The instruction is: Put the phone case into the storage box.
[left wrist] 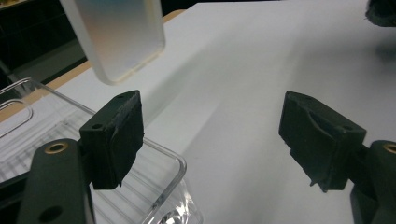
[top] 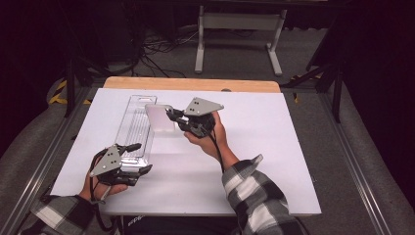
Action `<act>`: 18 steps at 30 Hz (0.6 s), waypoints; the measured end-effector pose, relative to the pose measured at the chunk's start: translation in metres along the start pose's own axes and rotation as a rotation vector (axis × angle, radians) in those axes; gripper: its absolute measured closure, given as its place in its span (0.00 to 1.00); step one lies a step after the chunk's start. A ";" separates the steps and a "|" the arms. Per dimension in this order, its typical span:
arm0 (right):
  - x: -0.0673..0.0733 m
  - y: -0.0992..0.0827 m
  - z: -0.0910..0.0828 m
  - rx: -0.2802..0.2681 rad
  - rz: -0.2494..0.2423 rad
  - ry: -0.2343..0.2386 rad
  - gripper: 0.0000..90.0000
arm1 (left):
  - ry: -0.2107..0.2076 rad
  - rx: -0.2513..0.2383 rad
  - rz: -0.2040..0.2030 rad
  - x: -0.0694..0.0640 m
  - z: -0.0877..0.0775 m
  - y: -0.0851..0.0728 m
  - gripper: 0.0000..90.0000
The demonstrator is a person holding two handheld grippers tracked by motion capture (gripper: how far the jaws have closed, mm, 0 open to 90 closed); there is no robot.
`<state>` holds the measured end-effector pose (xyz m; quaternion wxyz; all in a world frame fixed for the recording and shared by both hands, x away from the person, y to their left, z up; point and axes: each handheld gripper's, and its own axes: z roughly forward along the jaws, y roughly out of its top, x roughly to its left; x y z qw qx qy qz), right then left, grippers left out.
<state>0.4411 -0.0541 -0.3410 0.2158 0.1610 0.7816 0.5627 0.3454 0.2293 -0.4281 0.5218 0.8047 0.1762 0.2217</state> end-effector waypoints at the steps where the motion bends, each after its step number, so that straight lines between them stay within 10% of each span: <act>1: -0.003 0.002 0.004 -0.006 0.004 0.003 0.91 | 0.003 0.000 -0.001 0.000 -0.002 -0.001 0.24; 18: -0.029 0.023 0.079 -0.009 0.011 0.033 0.91 | 0.041 -0.015 -0.022 0.005 -0.017 -0.008 0.20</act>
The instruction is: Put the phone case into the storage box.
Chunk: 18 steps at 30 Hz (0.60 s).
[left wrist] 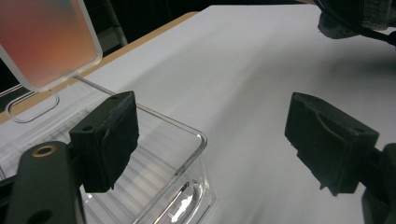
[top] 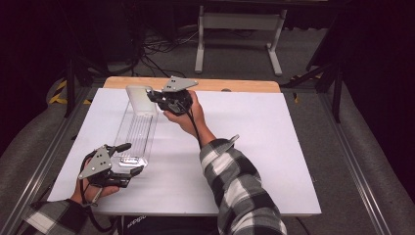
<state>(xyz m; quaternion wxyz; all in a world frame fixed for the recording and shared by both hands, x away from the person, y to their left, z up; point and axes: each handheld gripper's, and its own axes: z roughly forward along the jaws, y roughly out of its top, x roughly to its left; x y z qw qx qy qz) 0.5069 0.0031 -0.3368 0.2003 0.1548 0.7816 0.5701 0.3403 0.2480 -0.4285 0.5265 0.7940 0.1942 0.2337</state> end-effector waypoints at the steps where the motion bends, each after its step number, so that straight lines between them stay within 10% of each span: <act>1: -0.001 0.000 0.002 0.003 0.004 0.000 0.91 | 0.006 0.002 0.003 0.001 -0.001 0.000 0.20; 18: -0.003 -0.001 0.018 0.001 0.011 0.005 0.91 | 0.017 -0.002 -0.014 0.003 -0.006 -0.001 0.20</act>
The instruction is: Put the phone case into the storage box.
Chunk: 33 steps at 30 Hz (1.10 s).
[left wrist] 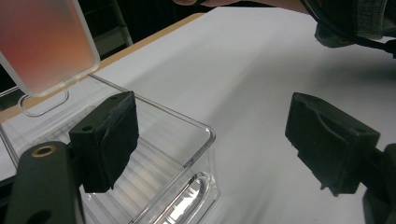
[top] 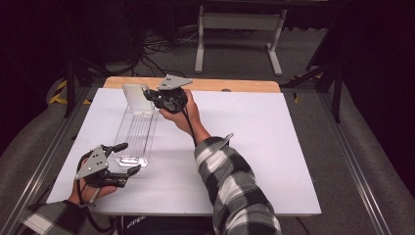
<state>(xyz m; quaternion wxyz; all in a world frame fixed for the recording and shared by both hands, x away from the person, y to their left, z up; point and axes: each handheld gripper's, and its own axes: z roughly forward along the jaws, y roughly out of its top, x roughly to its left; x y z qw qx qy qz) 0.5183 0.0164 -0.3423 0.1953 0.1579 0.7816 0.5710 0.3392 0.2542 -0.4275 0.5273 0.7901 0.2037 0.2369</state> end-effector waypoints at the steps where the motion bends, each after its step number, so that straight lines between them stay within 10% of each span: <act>1: 0.000 0.000 0.001 0.001 -0.001 -0.003 0.91 | 0.002 -0.003 0.003 0.000 0.000 0.000 0.20; 33: -0.025 -0.035 0.052 0.096 0.054 -0.031 0.91 | 0.003 0.008 -0.013 0.003 -0.002 -0.005 0.20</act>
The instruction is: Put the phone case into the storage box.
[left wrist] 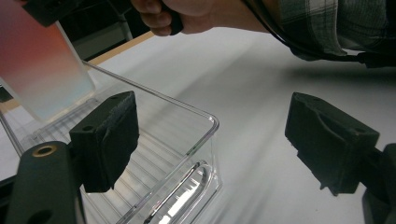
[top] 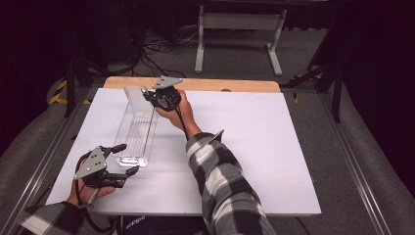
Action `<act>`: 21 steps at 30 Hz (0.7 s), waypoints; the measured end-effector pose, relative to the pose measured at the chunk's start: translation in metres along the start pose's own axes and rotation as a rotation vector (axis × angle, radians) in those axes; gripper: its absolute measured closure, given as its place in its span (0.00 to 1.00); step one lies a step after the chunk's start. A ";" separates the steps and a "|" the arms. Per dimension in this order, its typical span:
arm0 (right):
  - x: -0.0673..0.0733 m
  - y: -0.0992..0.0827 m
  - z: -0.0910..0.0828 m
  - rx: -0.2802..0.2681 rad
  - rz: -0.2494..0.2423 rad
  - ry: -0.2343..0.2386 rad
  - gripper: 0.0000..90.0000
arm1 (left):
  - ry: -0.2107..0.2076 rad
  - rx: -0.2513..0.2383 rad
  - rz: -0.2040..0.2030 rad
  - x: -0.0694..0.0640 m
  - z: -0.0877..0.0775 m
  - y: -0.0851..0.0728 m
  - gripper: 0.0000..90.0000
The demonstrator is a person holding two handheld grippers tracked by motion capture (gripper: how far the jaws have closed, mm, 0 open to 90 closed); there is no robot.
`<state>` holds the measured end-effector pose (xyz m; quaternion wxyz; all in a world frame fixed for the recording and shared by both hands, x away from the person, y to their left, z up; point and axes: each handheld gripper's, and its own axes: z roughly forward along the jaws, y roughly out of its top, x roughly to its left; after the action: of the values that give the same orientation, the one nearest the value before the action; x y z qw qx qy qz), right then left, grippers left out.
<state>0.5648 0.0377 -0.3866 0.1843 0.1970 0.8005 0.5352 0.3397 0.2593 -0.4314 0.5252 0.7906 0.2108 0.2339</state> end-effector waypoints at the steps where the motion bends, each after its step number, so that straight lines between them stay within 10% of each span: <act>1: -0.001 -0.002 0.001 -0.001 0.007 -0.004 0.91 | -0.001 -0.001 -0.003 0.000 0.000 0.000 0.20; 21: -0.004 -0.016 0.010 0.035 0.035 -0.021 0.91 | -0.012 0.006 0.008 0.000 0.002 0.000 0.20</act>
<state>0.5716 0.0376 -0.4046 0.1797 0.2198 0.8041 0.5222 0.3407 0.2580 -0.4321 0.5234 0.7942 0.2052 0.2306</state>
